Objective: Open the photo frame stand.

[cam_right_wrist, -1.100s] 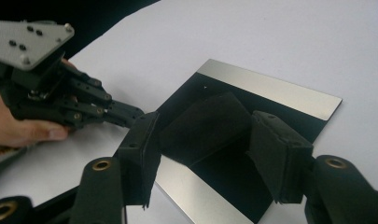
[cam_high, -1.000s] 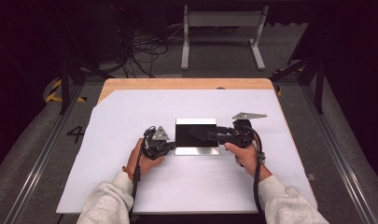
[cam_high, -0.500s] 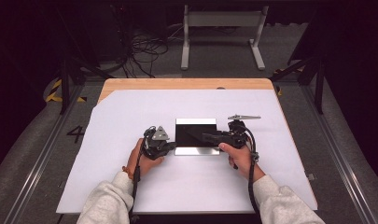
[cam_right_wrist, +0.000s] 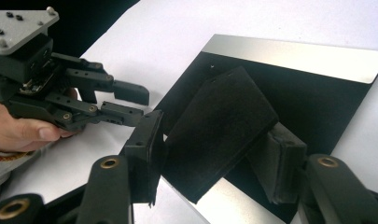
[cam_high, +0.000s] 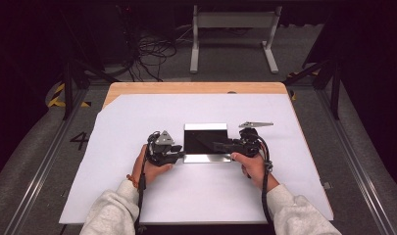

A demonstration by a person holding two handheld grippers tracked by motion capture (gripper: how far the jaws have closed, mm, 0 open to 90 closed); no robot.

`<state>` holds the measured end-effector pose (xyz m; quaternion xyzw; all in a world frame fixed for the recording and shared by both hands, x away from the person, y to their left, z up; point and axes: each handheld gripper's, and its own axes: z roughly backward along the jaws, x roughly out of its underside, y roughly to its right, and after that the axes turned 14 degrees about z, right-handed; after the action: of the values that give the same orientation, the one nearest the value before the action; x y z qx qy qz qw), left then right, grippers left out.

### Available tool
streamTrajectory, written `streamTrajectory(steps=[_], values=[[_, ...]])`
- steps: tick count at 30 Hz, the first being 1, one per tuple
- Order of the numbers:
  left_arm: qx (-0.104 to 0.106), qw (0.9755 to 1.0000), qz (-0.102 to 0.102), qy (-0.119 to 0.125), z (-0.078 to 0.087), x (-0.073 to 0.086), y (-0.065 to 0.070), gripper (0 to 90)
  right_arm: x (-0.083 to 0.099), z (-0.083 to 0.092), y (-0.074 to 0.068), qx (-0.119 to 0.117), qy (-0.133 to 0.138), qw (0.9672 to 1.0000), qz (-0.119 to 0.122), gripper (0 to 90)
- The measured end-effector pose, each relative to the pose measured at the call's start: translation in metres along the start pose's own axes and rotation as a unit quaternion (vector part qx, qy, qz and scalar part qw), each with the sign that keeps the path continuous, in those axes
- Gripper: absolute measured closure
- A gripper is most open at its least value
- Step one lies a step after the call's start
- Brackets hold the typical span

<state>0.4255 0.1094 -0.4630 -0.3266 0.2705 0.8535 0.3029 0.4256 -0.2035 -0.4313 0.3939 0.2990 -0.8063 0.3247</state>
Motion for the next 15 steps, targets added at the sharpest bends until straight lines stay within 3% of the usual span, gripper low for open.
streamTrajectory(steps=[5, 10, 15], values=[[0.012, 0.9999, 0.001, 0.004, 0.001, -0.001, 0.001, 53.8, 0.0, 0.003, -0.004, 0.004, 0.007, 0.9999, 0.014, 49.6], [0.014, 0.9998, 0.014, -0.005, -0.006, -0.002, 0.002, 42.3, 0.002, 0.004, -0.006, 0.005, 0.015, 0.9995, 0.027, 49.8], [0.024, 0.9993, 0.024, -0.018, -0.011, -0.006, 0.002, 37.2, 0.002, 0.006, -0.01, 0.007, 0.019, 0.9988, 0.045, 49.8]])
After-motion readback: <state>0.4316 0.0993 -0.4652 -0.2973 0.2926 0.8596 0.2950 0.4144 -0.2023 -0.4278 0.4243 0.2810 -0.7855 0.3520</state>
